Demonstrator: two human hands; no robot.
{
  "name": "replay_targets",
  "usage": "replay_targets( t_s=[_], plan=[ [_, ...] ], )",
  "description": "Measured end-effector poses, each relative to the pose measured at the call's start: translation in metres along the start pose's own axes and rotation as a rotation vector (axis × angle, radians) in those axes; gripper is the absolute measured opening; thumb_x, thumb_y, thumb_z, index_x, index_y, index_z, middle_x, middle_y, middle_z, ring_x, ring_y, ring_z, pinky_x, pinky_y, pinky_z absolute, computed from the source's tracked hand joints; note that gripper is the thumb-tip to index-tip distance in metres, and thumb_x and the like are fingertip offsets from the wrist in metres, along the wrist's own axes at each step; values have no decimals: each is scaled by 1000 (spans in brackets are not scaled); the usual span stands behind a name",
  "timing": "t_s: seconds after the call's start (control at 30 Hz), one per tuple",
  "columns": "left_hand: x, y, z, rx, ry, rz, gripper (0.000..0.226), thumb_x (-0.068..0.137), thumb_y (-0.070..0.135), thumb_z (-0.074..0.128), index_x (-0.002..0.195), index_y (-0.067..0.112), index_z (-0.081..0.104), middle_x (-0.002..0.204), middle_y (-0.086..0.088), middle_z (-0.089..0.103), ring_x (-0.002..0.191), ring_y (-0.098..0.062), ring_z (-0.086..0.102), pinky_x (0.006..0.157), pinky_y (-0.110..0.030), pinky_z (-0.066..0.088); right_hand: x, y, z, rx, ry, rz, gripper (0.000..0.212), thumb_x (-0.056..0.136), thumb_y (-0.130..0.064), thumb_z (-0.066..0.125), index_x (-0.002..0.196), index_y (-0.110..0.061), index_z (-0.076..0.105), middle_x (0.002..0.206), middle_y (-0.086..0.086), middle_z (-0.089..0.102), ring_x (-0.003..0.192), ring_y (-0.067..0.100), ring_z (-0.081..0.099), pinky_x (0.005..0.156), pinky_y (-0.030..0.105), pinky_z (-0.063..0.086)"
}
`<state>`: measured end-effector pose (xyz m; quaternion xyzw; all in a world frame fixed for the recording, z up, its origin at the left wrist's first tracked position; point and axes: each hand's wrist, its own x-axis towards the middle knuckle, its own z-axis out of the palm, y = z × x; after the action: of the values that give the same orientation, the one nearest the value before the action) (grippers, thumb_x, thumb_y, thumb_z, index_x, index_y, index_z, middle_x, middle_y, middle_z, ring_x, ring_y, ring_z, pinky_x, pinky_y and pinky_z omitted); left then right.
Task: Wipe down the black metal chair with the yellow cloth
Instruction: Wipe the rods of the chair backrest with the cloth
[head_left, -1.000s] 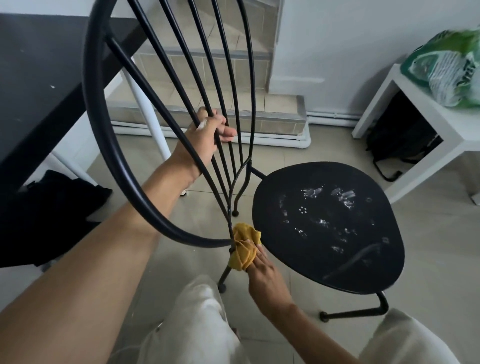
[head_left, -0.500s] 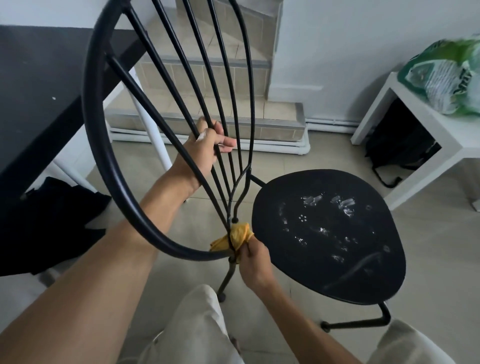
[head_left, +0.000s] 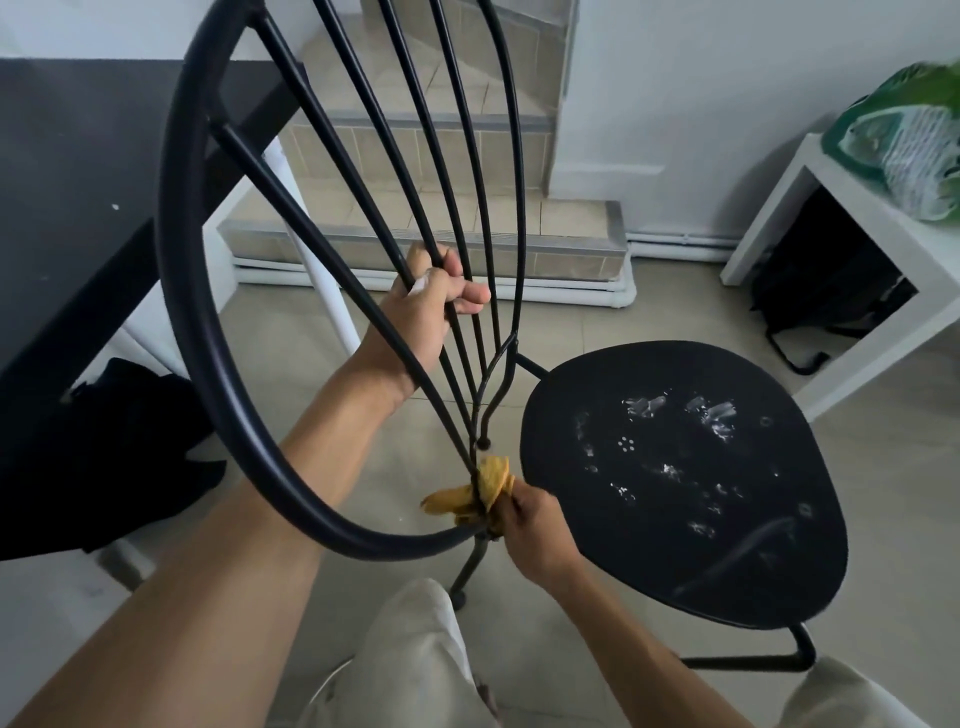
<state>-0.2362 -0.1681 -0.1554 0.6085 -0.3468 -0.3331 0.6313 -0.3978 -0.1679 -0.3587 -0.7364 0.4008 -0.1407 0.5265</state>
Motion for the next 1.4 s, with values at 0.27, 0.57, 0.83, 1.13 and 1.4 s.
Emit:
replay_targets(
  t_s=[0.27, 0.57, 0.83, 1.13, 1.4],
  plan=[
    [0, -3, -3, 47, 13, -1, 6, 88, 10, 40, 86, 15, 43, 105, -32, 61, 95, -23, 67, 87, -29, 53, 18, -24, 6, 110, 149, -176, 15, 96, -8, 52, 90, -8, 66, 93, 5, 63, 73, 17, 69, 65, 28, 60],
    [1, -4, -3, 41, 3, 7, 10, 76, 19, 40, 85, 15, 42, 87, -16, 64, 95, -25, 66, 90, -31, 53, 28, -13, 0, 107, 59, -164, 13, 96, -10, 54, 91, -13, 66, 95, 3, 65, 79, 19, 70, 66, 32, 61],
    [0, -4, -3, 56, -2, -16, 7, 80, 19, 42, 85, 16, 44, 88, -10, 69, 101, -27, 66, 100, -40, 46, 25, -23, -17, 16, -55, -99, 16, 98, -17, 50, 91, -14, 64, 86, -1, 66, 76, 10, 66, 69, 25, 57],
    [3, -7, -2, 32, 16, -41, 8, 75, 19, 41, 82, 17, 44, 81, -8, 68, 100, -30, 65, 105, -50, 41, 22, -10, -34, -105, -127, -93, 20, 99, -17, 47, 88, -14, 64, 84, 2, 68, 75, 11, 65, 74, 30, 58],
    [0, -10, -3, 69, 20, -29, 12, 75, 18, 40, 86, 17, 45, 84, -11, 64, 103, -30, 65, 104, -48, 43, 60, -44, -14, 133, 181, -101, 16, 98, -16, 51, 93, -14, 67, 89, 1, 67, 78, 10, 68, 68, 17, 55]
  ],
)
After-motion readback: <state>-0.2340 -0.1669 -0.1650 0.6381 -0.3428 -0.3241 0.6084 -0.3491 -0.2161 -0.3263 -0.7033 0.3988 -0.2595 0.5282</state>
